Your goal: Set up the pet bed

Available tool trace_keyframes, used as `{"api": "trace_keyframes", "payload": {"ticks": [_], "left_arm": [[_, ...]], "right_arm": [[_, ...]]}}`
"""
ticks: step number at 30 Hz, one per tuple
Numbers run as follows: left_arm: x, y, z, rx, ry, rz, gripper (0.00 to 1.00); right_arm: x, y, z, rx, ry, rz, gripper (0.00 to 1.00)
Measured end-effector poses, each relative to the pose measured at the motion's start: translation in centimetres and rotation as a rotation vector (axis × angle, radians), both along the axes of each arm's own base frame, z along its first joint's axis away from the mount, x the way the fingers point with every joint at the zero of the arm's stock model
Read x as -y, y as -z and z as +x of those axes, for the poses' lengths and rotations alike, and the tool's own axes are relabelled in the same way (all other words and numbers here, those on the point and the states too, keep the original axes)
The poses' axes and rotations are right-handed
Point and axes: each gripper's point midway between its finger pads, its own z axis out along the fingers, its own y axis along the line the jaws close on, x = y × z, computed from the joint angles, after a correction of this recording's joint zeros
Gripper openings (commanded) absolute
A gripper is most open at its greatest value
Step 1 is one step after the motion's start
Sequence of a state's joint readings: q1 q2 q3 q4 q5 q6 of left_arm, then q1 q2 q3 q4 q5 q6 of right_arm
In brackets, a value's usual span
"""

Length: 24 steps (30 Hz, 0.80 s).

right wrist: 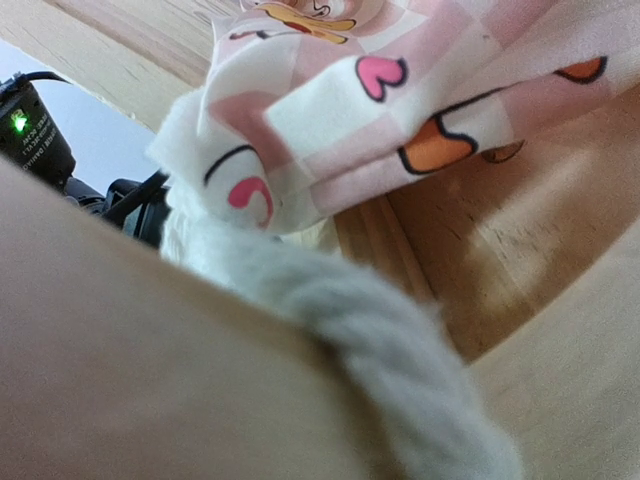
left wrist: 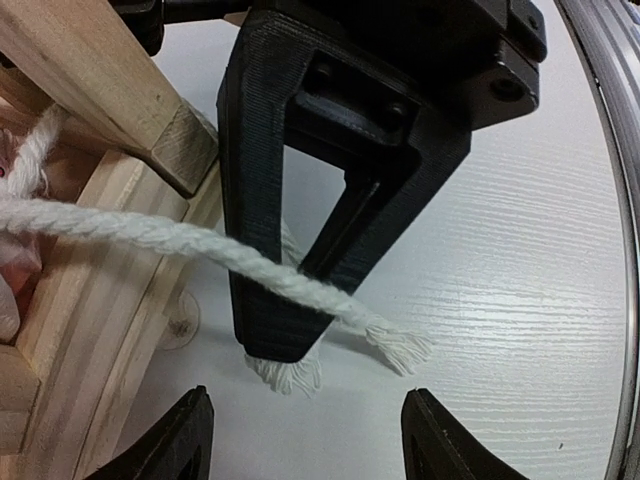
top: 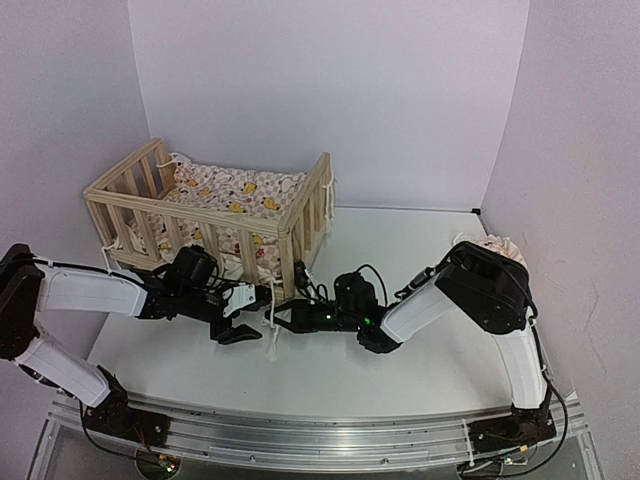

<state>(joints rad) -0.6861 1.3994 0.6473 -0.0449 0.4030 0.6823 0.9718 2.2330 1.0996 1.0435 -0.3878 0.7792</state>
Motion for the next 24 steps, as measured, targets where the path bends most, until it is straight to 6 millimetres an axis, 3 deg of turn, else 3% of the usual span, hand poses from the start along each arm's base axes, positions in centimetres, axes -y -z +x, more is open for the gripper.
{"api": "trace_keyframes", "payload": {"ticks": [6, 9, 16, 24], "left_arm": [[0.7, 0.2, 0.1, -0.002, 0.021, -0.026, 0.4], [1.0, -0.1, 0.2, 0.004, 0.027, -0.045, 0.37], [1.4, -0.3, 0.6, 0.019, 0.027, -0.063, 0.01], [1.3, -0.2, 0.9, 0.003, 0.003, -0.064, 0.0]], "right_arm": [[0.0, 0.0, 0.0, 0.0, 0.0, 0.0, 0.0], [0.0, 0.0, 0.0, 0.0, 0.0, 0.0, 0.0], [0.0, 0.0, 0.0, 0.0, -0.002, 0.0, 0.0], [0.1, 0.1, 0.0, 0.002, 0.003, -0.005, 0.0]]}}
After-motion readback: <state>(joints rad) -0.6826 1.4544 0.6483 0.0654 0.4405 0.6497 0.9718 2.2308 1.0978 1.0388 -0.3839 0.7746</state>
